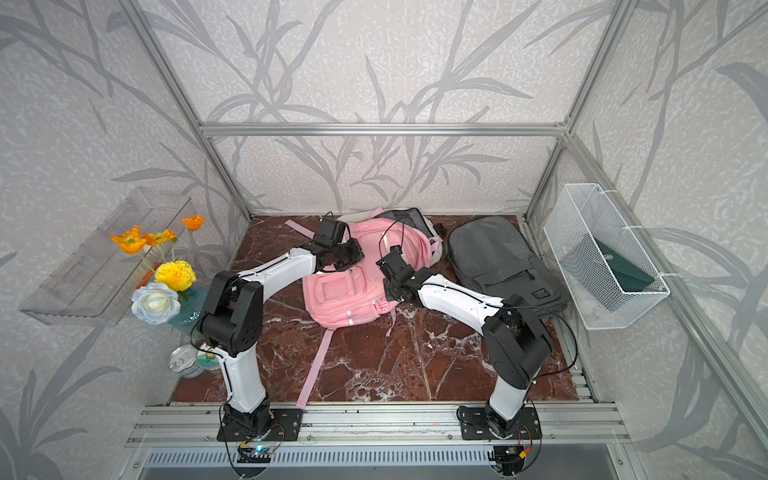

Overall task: Zip up the backpack
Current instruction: Zip the zipper on the backpack.

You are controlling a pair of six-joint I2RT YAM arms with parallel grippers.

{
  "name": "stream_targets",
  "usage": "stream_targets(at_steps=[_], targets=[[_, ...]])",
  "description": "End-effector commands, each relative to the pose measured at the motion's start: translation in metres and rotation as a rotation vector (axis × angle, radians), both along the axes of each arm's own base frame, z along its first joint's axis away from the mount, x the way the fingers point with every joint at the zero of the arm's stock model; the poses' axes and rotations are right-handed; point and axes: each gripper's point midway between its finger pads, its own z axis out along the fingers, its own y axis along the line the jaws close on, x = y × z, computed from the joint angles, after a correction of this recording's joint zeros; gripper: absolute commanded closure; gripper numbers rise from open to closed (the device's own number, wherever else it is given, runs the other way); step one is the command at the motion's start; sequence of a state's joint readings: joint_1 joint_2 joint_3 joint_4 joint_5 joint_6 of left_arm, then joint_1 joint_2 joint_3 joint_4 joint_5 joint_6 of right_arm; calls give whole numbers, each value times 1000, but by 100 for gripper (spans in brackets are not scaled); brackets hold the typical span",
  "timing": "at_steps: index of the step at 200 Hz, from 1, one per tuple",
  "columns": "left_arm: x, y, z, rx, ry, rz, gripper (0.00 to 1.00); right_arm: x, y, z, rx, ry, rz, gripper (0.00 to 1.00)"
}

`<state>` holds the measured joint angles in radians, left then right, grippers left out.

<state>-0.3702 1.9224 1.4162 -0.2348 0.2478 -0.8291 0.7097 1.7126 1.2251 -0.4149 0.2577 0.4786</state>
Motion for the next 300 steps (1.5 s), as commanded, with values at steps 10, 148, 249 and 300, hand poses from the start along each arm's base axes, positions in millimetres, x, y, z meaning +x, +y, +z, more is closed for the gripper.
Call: stream_targets(at_steps=[10, 148, 249, 300], targets=[[-1, 21, 24, 101, -61, -27, 100, 6, -52, 13, -27, 8, -98, 100], [56, -11, 73, 51, -147, -171, 100, -48, 53, 45, 205, -2, 196, 100], [-87, 17, 45, -126, -26, 55, 29, -40, 107, -6, 223, 102, 261, 100], [-96, 31, 14, -79, 12, 124, 30, -37, 127, 7, 253, 80, 293, 100]])
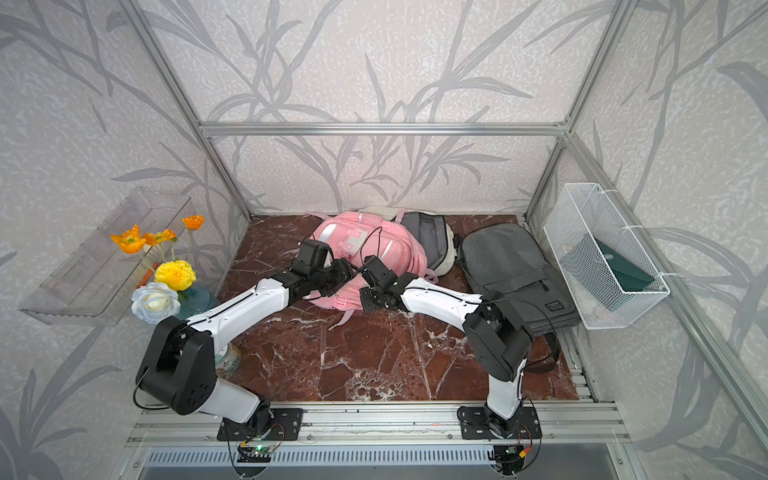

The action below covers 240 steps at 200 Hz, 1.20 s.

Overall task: Zip up the backpack
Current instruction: Zip the zipper on the backpack.

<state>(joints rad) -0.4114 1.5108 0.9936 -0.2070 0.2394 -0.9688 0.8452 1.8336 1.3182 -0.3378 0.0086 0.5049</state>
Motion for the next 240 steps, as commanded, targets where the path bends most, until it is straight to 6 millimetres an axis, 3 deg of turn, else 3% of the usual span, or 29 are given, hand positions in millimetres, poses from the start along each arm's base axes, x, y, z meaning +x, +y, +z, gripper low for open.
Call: stream_targets(at_steps=[1, 64, 107, 130, 167, 207, 240], targets=[[9, 7, -2, 2, -25, 61, 30, 3, 21, 17, 66, -30, 31, 100], [21, -3, -18, -67, -3, 45, 44, -13, 34, 13, 60, -27, 65, 100], [13, 3, -33, -43, 33, 70, 62, -13, 36, 16, 66, -29, 66, 100], [14, 13, -35, 0, 35, 91, 78, -13, 36, 19, 58, -33, 76, 100], [14, 49, -41, 89, 25, 162, 100, -12, 12, 24, -35, -78, 72, 100], [8, 75, -41, 160, 6, 199, 100, 2, -26, 24, -75, -72, 28, 100], [2, 83, -36, 177, -4, 206, 100, 30, -49, 27, -75, -80, -30, 100]])
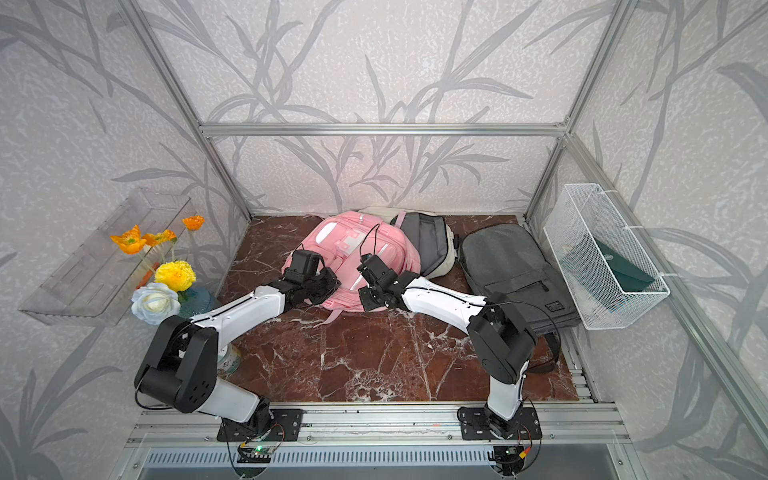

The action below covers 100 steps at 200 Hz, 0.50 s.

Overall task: Zip up the backpack
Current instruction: Zip the zipper on the backpack.

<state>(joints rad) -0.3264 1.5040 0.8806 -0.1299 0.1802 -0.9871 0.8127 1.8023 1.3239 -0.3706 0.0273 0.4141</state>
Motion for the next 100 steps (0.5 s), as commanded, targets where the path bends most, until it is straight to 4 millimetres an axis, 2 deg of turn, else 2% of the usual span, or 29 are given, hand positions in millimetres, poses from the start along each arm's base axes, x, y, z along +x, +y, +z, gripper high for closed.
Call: stream_targets(at_steps=[1, 65, 85, 100], targets=[[-3, 37, -5, 140, -13, 66, 100, 21, -34, 15, -29, -30, -62, 100], [-15, 40, 4, 146, -30, 52, 100, 84, -63, 9, -23, -7, -146, 100], [-16, 39, 8, 143, -39, 45, 100, 88, -59, 10, -18, -4, -132, 100], [-16, 35, 16, 120, -53, 29, 98, 81, -49, 15, 3, 4, -102, 100]])
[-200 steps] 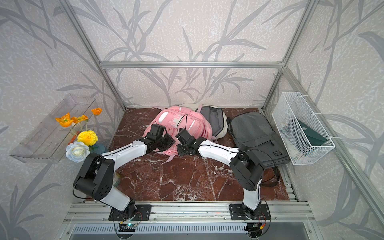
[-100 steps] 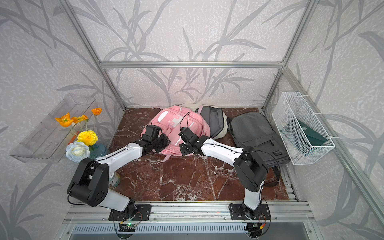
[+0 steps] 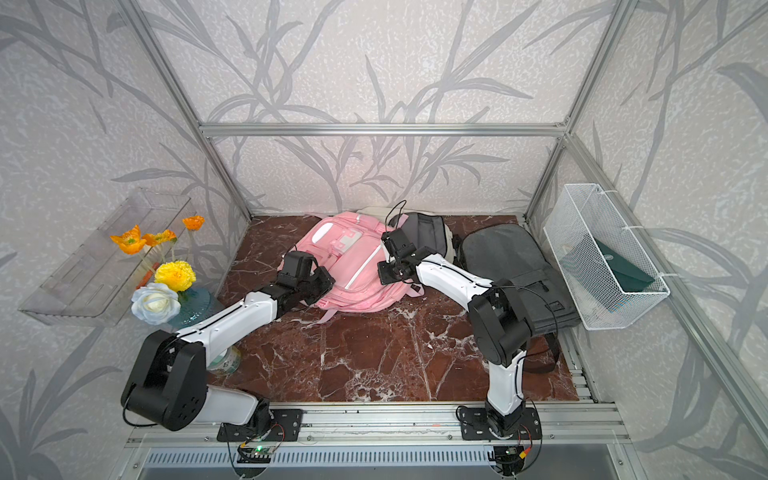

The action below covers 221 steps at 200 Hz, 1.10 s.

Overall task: Zip up the backpack
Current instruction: Zip the zipper on the backpack.

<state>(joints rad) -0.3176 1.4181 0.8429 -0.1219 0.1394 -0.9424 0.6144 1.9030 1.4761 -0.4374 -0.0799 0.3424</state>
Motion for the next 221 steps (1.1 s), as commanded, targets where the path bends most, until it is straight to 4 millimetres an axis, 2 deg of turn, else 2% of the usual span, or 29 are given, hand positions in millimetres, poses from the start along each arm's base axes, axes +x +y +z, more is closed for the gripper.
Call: stream_targets(at_steps=[1, 19, 33, 45, 59, 78, 102, 122, 156, 175, 203, 221], targets=[[-11, 22, -1, 78, 22, 27, 97, 10, -7, 11, -23, -34, -23, 100], [-13, 7, 13, 28, -2, -6, 70, -2, 7, 22, -38, -72, 9, 100], [-18, -6, 25, -12, -14, -31, 53, -10, 17, 30, -42, -101, 23, 100], [-26, -18, 32, -35, -18, -45, 46, -15, 23, 34, -27, -111, 27, 100], [-36, -32, 33, -58, -6, -63, 42, -17, 27, 39, -20, -123, 23, 100], [-46, -43, 27, -89, 34, -67, 41, -20, 30, 45, -22, -142, 24, 100], [-53, -43, 15, -105, 68, -40, 40, -24, 34, 53, -15, -162, 34, 100], [-52, -41, 11, -103, 64, -19, 40, -29, 37, 55, -17, -165, 49, 100], [-51, -52, 3, -155, 83, -28, 40, -36, 37, 52, -21, -164, 62, 100], [-50, -49, 1, -146, 69, -12, 40, -39, 39, 49, -17, -154, 68, 100], [-43, -45, 0, -105, 54, -2, 51, -48, 45, 51, -9, -154, 95, 100], [-39, -43, -2, -82, 43, 5, 69, -52, 41, 53, -22, -159, 106, 100]])
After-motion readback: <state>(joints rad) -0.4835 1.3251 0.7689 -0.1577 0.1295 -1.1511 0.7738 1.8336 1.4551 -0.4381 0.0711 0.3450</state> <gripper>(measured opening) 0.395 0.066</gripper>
